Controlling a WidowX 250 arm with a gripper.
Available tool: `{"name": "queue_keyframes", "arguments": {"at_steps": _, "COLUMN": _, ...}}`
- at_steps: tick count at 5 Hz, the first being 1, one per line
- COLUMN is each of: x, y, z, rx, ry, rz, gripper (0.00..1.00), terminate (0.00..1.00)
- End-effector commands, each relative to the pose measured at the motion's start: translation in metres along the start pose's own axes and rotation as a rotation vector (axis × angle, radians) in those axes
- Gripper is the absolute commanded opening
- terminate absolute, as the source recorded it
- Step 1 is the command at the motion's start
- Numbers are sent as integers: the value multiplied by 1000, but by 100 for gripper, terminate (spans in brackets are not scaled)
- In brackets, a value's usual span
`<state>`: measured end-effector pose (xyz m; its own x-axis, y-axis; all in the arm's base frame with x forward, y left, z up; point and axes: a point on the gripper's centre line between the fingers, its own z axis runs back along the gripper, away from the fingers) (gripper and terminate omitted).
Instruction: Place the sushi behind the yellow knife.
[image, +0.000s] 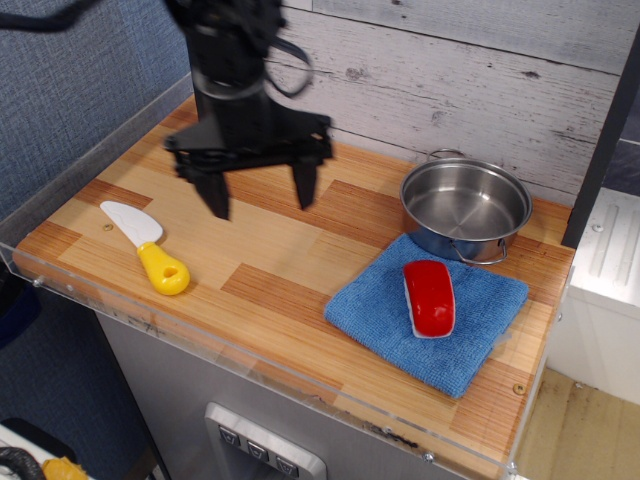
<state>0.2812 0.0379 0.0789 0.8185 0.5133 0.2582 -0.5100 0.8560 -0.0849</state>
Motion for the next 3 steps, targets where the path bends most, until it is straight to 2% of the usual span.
{"name": "queue_keyframes", "arguments": {"at_steps": 1, "x": -26, "y": -51, "z": -12, "rx": -68, "ry": -9, "rz": -86, "gripper": 100, "terminate": 0}}
{"name": "queue_keyframes", "arguments": {"at_steps": 2, "x": -46, "y": -80, "z": -15, "rx": -110, "ry": 16, "rz": -80, "gripper": 100, "terminate": 0}}
{"name": "queue_keyframes", "arguments": {"at_steps": 3, "x": -62, "y": -96, "z": -16, "rx": -130, "ry": 39, "rz": -66, "gripper": 100, "terminate": 0}}
